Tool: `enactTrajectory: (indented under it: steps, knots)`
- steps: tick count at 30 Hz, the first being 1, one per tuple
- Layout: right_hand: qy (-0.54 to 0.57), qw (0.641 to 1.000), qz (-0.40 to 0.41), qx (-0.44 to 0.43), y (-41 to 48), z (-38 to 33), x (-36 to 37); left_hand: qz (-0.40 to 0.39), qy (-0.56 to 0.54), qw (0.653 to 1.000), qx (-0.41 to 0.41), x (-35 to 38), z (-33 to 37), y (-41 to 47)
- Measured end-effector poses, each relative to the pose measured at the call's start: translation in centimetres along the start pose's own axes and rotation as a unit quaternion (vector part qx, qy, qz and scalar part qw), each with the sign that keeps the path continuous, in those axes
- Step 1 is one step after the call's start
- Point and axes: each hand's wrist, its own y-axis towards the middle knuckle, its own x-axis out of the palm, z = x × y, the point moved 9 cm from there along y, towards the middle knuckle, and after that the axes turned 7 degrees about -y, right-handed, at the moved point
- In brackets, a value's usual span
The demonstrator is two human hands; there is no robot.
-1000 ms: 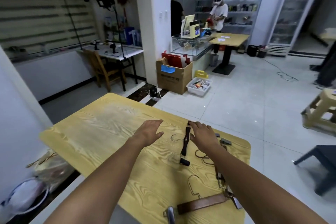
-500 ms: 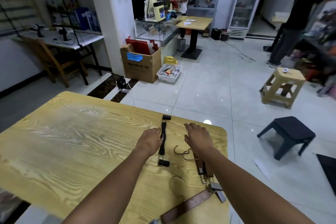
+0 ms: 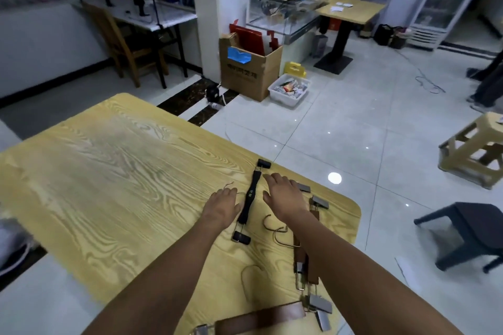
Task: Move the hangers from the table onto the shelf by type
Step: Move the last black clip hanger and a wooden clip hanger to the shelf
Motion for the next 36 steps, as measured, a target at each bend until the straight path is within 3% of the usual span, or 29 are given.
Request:
enactTrajectory:
  steps: [14, 24, 36]
  knots:
    - [-0.022, 0.986, -0.035, -0.161, 4.2, 1.4, 5.9, 0.027, -0.042, 0.988, -0.149, 7.3, 0.7, 3.1]
    - [-0.026, 0.979, -0.046, -0.195, 6.0, 3.4, 9.2, 0.068, -0.034, 0.973, -0.217, 10.0, 1.2, 6.5]
    - [-0.022, 0.983, -0.052, -0.177, 7.0, 4.7, 9.3, 0.051, -0.029, 0.961, -0.269, 9.2, -0.6, 6.6]
